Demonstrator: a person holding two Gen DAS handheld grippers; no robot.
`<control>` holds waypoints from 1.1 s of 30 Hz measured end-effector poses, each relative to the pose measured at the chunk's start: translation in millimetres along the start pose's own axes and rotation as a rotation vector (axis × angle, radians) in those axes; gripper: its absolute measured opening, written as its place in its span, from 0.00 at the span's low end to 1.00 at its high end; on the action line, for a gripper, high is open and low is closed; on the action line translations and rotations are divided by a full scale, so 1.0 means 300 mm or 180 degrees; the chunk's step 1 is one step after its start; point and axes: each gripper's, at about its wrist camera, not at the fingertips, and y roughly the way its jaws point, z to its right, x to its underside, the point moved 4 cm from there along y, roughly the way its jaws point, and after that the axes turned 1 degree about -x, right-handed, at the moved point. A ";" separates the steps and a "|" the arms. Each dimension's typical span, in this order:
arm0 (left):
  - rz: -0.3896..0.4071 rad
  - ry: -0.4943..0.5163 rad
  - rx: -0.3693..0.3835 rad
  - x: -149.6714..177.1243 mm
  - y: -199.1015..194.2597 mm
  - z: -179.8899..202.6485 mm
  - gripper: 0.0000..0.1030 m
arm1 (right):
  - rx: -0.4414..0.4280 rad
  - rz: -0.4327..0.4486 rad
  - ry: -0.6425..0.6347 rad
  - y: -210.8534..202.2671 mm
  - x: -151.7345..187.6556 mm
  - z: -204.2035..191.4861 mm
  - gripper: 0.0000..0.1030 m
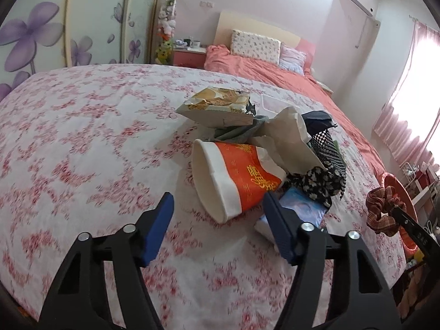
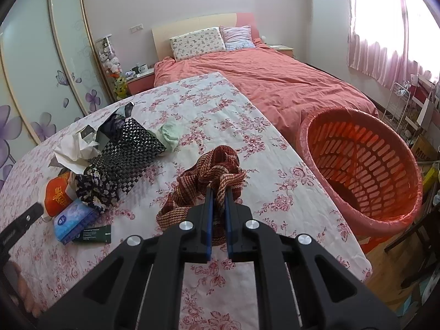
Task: Collect trash
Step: 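Grasp the orange-white paper cup with the left tool while right holds cloth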
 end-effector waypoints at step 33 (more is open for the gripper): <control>-0.0069 0.0088 0.0245 -0.028 0.050 0.108 0.06 | 0.0021 0.0001 -0.0043 -0.039 0.023 0.013 0.08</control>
